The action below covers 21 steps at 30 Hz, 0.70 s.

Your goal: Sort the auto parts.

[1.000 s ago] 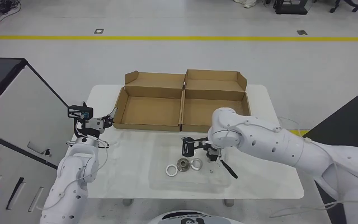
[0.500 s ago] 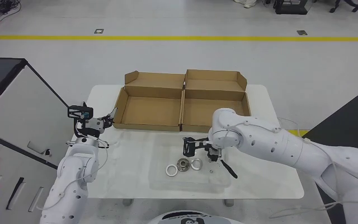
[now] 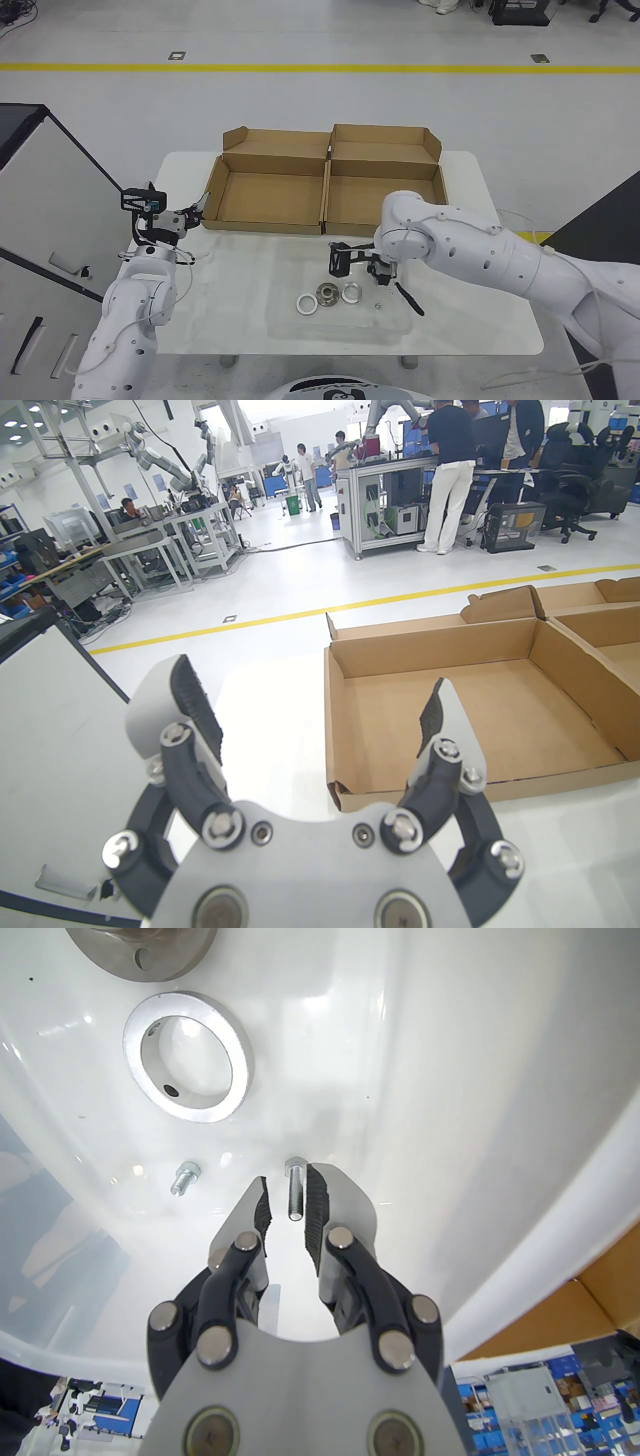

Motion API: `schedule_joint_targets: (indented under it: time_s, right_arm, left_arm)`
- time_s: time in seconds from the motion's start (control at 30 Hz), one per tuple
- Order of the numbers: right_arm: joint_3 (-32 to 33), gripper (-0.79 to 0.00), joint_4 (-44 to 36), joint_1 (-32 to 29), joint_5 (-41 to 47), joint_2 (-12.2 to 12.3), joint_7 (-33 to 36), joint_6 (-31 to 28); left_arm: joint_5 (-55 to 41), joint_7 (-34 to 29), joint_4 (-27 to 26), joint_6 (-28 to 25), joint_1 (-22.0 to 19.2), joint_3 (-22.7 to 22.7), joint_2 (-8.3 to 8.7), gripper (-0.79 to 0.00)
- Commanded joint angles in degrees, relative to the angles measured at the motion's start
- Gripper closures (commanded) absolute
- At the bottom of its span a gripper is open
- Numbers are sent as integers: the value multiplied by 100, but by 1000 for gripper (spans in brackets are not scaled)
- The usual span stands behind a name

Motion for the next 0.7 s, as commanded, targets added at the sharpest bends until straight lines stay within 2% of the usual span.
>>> schedule_joint_targets:
  time_s: [0.0,0.17,0.3,0.47,0.67]
  right_arm:
    - [20,0,25,-11,-6,-8,-12,-22]
    - [93,0,1,-16,101,12,-52,-62]
    - [201,0,-252,14,260,134,-18,-29]
    - [416,0,-743,-48,531,412,0,-11]
    - [815,0,-1226,-274,867,838,-283,-293]
  left_arm:
    - [0,0,0,0,0,0,0,-785]
    - [0,0,0,0,0,0,0,-785]
    - [0,0,0,0,0,0,0,-785]
    - [0,0,0,0,0,0,0,-785]
    - [0,0,0,0,0,0,0,-785]
